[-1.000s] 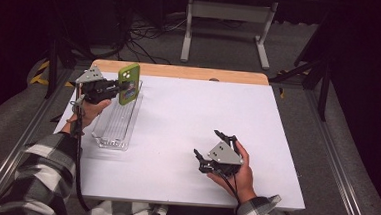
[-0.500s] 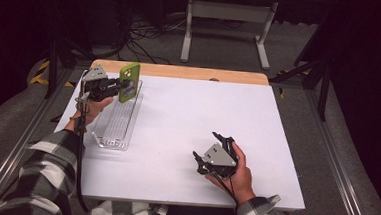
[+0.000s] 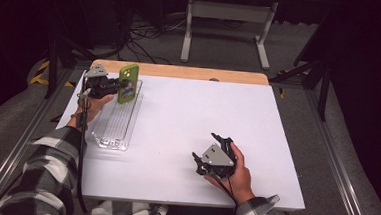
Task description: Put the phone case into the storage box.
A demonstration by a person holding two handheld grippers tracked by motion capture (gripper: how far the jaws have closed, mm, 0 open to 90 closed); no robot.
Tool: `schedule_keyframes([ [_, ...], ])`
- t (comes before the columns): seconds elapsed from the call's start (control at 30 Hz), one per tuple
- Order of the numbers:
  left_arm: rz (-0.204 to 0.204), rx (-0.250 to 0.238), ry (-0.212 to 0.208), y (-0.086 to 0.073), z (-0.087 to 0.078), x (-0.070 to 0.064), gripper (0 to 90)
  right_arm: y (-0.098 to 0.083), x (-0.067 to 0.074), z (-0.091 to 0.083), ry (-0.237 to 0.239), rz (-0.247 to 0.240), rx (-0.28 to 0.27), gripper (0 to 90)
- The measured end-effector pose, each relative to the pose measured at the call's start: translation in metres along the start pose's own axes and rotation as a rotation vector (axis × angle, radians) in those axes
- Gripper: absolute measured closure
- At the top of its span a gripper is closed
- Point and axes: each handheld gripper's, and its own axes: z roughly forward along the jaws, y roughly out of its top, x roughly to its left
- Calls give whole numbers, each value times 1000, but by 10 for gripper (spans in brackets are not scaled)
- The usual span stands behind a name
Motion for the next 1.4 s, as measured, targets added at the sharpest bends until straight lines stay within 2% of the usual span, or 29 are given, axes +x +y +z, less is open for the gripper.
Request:
schedule_keyframes([
  [0.2, -14, 11, 6, -4, 4, 6, 764, 0, 2, 2, 10, -13, 19, 163],
  [0.27, -4, 28, 16, -5, 6, 8, 763, 0, 3, 2, 7, -26, 21, 163],
  [0.3, -1, 44, 35, -7, 7, 9, 750, 0, 3, 2, 9, -29, 21, 164],
  [0.43, -7, 55, 71, -9, 8, 13, 700, -1, 4, 3, 13, -37, 26, 165],
  [0.57, 17, 90, 114, -8, 11, 11, 635, 0, 6, 3, 18, -61, 32, 168],
  [0.6, 27, 99, 139, -7, 11, 11, 611, 0, 7, 3, 18, -67, 36, 168],
  [0.7, 20, 98, 155, -7, 11, 11, 600, 1, 10, 3, 9, -105, 42, 168],
  [0.8, 23, 101, 203, -6, 10, 10, 566, 1, 12, 3, 14, -122, 44, 168],
  [0.93, 6, 99, 218, -6, 9, 9, 550, 1, 13, 3, 12, -135, 50, 168],
  [1.1, 16, 108, 243, -5, 9, 8, 539, 1, 13, 3, 12, -145, 52, 169],
  [1.4, 30, 124, 236, -4, 11, 5, 562, 2, 14, 3, 6, -151, 52, 169],
])
